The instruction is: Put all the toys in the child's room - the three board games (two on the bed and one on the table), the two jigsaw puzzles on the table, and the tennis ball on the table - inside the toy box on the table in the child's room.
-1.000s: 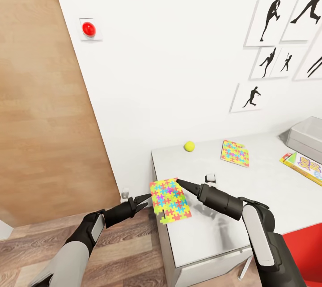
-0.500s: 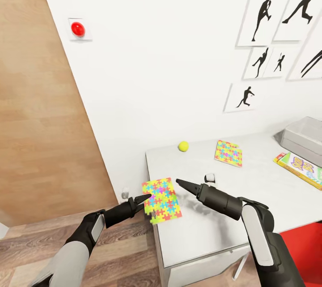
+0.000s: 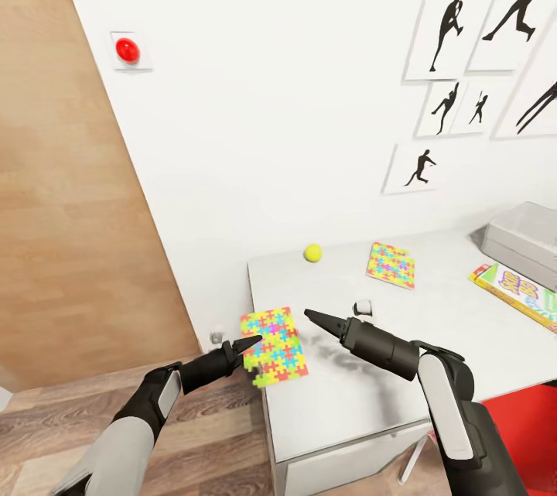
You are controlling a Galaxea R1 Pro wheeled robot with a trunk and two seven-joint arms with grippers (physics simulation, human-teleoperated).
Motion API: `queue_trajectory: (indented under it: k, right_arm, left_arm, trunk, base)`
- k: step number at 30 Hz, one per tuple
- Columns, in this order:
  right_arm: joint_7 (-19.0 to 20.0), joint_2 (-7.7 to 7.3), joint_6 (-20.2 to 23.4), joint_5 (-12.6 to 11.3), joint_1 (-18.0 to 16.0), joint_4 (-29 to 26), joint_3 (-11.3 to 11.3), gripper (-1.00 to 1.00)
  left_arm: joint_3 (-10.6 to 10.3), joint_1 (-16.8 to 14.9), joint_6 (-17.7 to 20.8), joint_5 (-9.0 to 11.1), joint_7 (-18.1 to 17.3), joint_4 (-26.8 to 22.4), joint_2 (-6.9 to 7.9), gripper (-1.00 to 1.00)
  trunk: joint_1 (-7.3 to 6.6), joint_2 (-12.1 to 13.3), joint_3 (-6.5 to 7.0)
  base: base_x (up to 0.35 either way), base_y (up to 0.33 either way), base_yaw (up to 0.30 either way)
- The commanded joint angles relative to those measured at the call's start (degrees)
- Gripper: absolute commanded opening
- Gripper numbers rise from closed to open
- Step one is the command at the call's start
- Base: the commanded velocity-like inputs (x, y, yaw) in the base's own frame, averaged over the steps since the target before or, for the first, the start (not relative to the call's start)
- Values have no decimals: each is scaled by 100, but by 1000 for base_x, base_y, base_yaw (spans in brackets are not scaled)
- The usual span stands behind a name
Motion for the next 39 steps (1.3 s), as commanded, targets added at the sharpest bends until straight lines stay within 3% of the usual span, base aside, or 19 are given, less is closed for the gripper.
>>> queue_trajectory:
  k: [1, 16, 17, 31, 39]
  right_arm:
    - [38, 5, 23, 27, -4, 1, -12, 100]
    - [-35, 5, 24, 19, -4, 1, -12, 100]
    - [-37, 5, 22, 19, -4, 1, -12, 100]
    - [-41, 11, 18, 24, -4, 1, -12, 100]
    - [-41, 13, 18, 27, -4, 1, -12, 100]
  left_arm:
    - [48, -4, 51, -59, -36, -10, -8, 100]
    - [48, 0, 30, -52, -36, -10, -7, 100]
    - [50, 0, 30, -52, -36, -10, -7, -100]
    - [48, 9, 20, -52, -45, -10, -7, -100]
    - [48, 9, 21, -60, -52, -10, -7, -100]
  trunk:
    - [0, -4, -6]
    - [0, -4, -6]
    - [0, -4, -6]
    - [0, -4, -6]
    - [-176, 317, 138]
  base:
    - [0, -210, 0]
    - [0, -29, 0]
    - [0, 0, 0]
    - [0, 0, 0]
    - [0, 0, 0]
